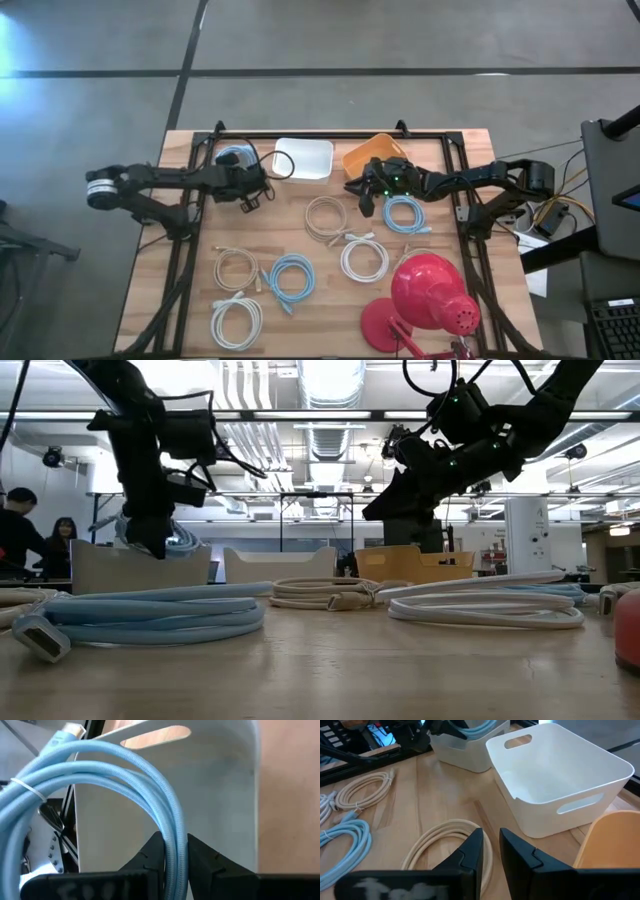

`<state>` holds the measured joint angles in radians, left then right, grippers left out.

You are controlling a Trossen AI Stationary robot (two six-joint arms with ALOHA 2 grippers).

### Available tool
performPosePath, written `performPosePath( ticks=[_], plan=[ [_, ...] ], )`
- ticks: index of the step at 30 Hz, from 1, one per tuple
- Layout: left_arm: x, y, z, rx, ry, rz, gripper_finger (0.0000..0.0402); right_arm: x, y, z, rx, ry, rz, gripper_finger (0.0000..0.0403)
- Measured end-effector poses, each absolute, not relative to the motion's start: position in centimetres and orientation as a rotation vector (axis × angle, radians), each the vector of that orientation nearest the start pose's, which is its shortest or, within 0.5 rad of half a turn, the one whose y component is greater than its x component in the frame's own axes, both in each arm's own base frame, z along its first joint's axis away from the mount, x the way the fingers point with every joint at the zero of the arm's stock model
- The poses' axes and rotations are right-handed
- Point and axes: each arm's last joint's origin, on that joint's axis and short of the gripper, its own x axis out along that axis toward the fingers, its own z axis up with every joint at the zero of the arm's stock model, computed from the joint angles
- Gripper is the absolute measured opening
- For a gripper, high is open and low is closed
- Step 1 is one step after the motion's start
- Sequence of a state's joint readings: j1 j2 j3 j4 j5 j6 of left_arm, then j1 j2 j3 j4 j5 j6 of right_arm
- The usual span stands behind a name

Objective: Pick & Place USB Port
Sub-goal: Put the top left blue USB cable into the gray bin, then put the bottom blue USB cable into the gray bin

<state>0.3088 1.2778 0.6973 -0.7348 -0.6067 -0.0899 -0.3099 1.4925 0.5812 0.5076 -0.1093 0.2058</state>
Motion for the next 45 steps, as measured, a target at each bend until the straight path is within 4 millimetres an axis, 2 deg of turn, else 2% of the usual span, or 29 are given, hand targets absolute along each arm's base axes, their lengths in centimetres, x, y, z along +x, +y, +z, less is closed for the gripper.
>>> performPosePath(
  ticks=[6, 16, 22, 32, 40, 45],
  plan=[
    [19.2, 8.0, 17.6, 0.114, 1.337, 0.840, 0.0073, 27.3, -8.4, 17.2, 0.287, 0.375, -0.238, 0.0060],
    [19.7, 8.2, 15.2, 0.107, 1.448, 0.849, 0.0103, 27.3, -8.4, 17.2, 0.288, 0.375, -0.239, 0.0052],
    [19.8, 8.1, 14.8, 0.076, 1.460, 0.865, 0.0124, 27.3, -8.4, 17.2, 0.287, 0.376, -0.238, 0.0052],
    [20.7, 8.5, 16.9, 0.109, 1.464, 0.883, 0.0128, 27.3, -8.4, 17.2, 0.285, 0.376, -0.238, 0.0052],
    [21.4, 8.3, 19.1, 0.034, 1.454, 0.906, 0.0126, 27.3, -8.4, 17.2, 0.224, 0.383, -0.218, 0.0052],
    [22.4, 7.4, 21.6, -0.075, 1.345, 0.915, 0.0126, 27.4, -7.9, 17.2, 0.210, 0.386, -0.060, 0.0064]
  ],
)
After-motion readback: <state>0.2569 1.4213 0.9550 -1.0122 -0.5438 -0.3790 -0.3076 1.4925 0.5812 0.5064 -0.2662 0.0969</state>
